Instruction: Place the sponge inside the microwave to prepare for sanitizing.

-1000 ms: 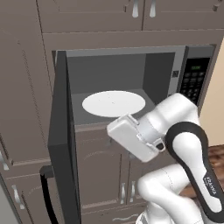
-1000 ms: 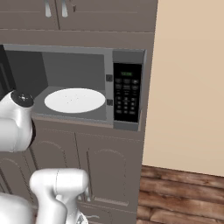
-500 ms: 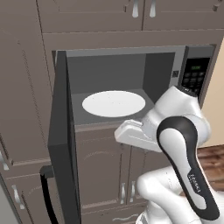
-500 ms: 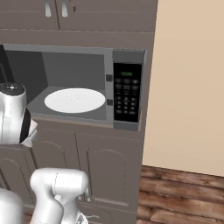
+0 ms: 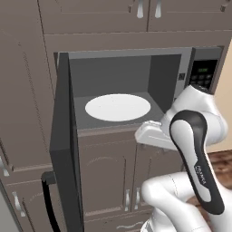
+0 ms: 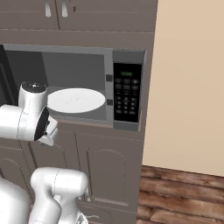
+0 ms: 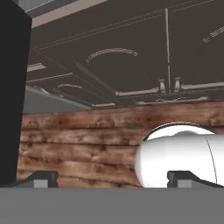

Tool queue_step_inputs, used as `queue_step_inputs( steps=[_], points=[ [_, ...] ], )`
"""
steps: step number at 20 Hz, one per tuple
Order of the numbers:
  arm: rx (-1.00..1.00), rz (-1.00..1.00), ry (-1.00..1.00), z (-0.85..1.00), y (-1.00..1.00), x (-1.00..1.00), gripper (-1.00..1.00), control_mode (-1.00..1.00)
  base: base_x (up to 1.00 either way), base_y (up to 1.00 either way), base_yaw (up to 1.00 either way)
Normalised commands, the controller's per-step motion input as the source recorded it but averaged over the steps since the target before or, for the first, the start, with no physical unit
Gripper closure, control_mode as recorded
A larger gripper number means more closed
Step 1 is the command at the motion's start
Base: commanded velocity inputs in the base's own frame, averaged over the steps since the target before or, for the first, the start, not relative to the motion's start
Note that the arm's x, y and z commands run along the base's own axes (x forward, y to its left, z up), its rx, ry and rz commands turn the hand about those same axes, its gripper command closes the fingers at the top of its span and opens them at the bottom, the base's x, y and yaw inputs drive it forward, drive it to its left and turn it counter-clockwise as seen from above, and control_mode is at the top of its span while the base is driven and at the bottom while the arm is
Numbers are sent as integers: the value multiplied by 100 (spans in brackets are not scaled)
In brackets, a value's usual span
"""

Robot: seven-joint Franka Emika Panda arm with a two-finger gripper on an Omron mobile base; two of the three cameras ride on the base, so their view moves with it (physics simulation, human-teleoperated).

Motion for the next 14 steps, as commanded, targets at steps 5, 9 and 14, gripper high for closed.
queue_step_inputs(
  steps=[5, 9, 14],
  points=[
    [0, 0, 0, -11, -38, 22, -100, -100, 0, 0, 0],
    [-4, -2, 0, -8, -23, 13, -100, -100, 0, 0, 0],
    [-3, -3, 0, -5, -12, 9, -100, -100, 0, 0, 0]
  ],
)
